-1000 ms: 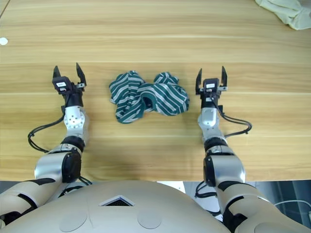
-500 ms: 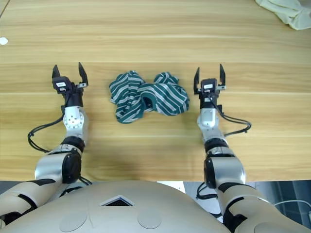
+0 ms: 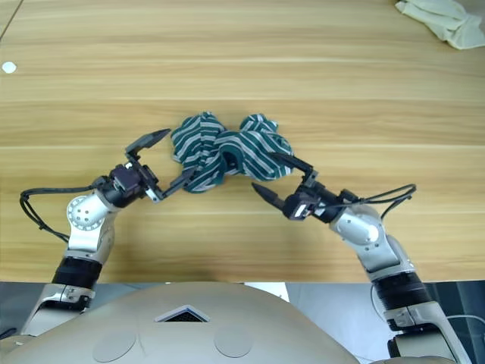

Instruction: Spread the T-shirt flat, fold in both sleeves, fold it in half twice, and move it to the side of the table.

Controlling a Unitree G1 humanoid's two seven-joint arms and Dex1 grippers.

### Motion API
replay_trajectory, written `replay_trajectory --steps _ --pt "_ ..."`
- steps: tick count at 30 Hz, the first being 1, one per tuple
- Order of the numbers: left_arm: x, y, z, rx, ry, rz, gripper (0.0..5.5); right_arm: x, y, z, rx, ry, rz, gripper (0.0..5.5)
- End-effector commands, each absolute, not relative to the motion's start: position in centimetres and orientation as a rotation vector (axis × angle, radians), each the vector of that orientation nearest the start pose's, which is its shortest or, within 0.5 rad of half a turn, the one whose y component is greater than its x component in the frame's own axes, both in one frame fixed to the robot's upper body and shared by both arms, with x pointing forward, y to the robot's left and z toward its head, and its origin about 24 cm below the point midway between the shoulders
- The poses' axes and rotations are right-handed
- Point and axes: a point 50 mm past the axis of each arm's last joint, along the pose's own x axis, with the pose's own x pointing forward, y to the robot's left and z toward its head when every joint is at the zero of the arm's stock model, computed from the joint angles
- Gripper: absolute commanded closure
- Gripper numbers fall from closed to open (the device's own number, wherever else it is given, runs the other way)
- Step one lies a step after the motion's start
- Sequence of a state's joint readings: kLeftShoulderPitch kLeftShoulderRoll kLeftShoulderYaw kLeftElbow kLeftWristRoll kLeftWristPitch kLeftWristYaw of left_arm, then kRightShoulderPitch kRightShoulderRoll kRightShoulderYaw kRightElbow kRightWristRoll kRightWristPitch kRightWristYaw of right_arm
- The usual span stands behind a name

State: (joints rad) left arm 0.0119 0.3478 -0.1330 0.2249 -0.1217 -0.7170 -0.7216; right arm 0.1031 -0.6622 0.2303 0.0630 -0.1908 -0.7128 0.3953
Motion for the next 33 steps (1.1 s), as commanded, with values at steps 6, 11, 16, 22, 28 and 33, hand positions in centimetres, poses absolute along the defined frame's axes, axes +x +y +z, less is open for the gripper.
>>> replay_trajectory --steps 6,11,16,22,28,33 --pt "26.7 15.7 5.3 0.510 -0.415 -0.570 1.25 26.3 -16.8 4.0 -1.023 -0.313 0.770 1.73" --pt "26.3 15.5 4.2 0.536 -0.386 -0.596 1.25 24.4 -17.7 1.8 -1.087 -0.227 0.863 1.73" --pt "25.4 15.0 2.0 0.619 -0.292 -0.716 1.25 22.7 -19.9 1.2 -1.134 -0.143 0.850 1.73" --pt "24.3 15.3 -0.6 0.710 -0.179 -0.820 1.25 21.1 -22.6 1.6 -1.191 -0.059 0.863 1.73" --pt "23.9 16.5 -0.9 0.788 -0.171 -0.807 1.25 21.7 -23.7 3.4 -1.256 -0.069 0.828 1.73" --pt "24.2 17.5 2.2 0.737 -0.348 -0.677 1.25 22.7 -20.2 6.9 -1.019 -0.396 0.693 1.73"
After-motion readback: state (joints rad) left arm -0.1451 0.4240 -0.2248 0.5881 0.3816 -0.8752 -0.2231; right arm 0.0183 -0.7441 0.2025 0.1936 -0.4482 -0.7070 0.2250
